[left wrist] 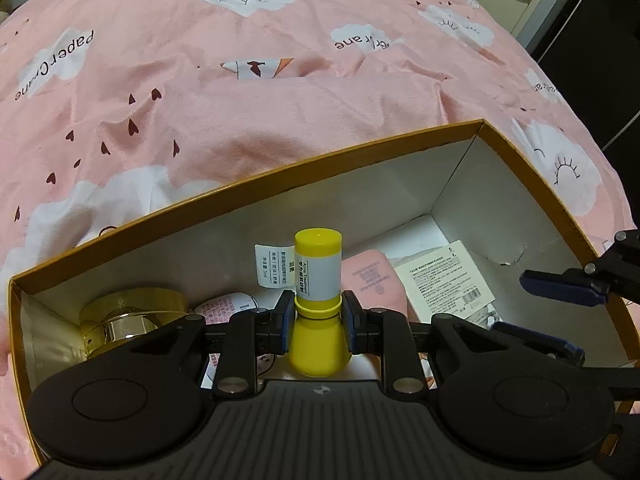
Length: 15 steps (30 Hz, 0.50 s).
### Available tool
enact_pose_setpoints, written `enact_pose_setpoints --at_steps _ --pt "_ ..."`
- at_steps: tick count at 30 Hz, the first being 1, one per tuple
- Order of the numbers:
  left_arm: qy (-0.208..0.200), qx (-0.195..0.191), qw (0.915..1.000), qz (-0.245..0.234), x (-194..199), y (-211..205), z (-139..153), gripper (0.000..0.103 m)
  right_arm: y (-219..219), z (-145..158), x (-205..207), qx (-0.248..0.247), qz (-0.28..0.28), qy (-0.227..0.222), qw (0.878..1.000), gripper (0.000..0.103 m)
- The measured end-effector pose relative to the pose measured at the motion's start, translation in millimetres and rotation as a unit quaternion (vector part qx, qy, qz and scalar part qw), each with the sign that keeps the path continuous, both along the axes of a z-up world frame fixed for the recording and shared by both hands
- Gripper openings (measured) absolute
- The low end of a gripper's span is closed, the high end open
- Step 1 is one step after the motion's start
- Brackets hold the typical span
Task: Organize rigid objects
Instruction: 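Release the pouch in the box with the right gripper while the left releases the yellow bottle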
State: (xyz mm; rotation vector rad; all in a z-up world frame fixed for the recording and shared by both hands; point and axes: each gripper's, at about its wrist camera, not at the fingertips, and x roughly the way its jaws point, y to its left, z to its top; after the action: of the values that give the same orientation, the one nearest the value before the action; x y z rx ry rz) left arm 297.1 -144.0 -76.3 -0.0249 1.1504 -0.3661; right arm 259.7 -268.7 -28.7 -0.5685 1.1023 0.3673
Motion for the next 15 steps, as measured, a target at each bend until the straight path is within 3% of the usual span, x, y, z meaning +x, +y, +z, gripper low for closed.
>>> enact_pose_setpoints --at_steps 15 --pt "0.016 0.003 0.9999 -0.001 -7.5 3.7 7.3 0.033 1.2 3.8 -4.7 0.020 -0.008 -0.013 1.000 0.035"
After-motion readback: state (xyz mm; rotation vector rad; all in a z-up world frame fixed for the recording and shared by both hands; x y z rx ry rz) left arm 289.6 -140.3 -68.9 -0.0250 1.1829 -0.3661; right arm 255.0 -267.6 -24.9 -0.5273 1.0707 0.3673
